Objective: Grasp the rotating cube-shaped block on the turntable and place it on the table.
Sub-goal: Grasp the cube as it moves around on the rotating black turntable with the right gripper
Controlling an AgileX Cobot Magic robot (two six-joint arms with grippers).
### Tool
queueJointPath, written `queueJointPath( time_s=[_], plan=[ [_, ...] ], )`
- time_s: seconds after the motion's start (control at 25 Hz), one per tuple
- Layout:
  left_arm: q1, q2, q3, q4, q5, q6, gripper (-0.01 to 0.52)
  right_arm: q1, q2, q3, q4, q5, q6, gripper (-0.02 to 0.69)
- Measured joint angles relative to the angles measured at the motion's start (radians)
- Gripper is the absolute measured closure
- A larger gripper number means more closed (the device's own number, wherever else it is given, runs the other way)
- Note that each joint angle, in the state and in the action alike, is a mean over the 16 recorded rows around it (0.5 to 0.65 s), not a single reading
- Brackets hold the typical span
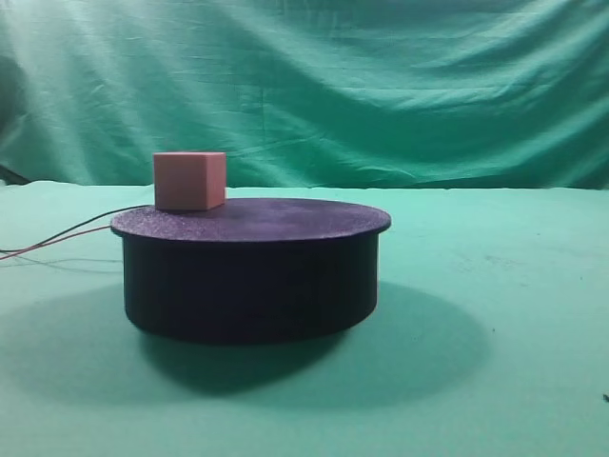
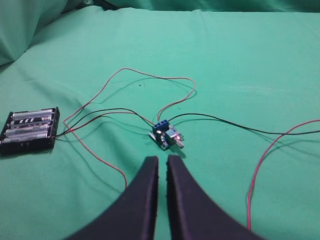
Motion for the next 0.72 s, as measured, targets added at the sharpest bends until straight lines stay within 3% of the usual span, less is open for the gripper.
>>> queueJointPath(
  time_s=[0.2,0.4,0.72],
  plan=[
    [0.0,0.0,0.0,0.0,0.0,0.0,0.514,0.0,0.072,-0.106,0.03,0.08,-0.008,0.616],
    [0.0,0.0,0.0,0.0,0.0,0.0,0.514,0.001,0.186,-0.217,0.033,0.267,-0.035,0.616],
    [0.0,0.0,0.0,0.0,0.0,0.0,0.514,0.055,0.442,-0.324,0.124,0.461,-0.222,0.637]
  ],
)
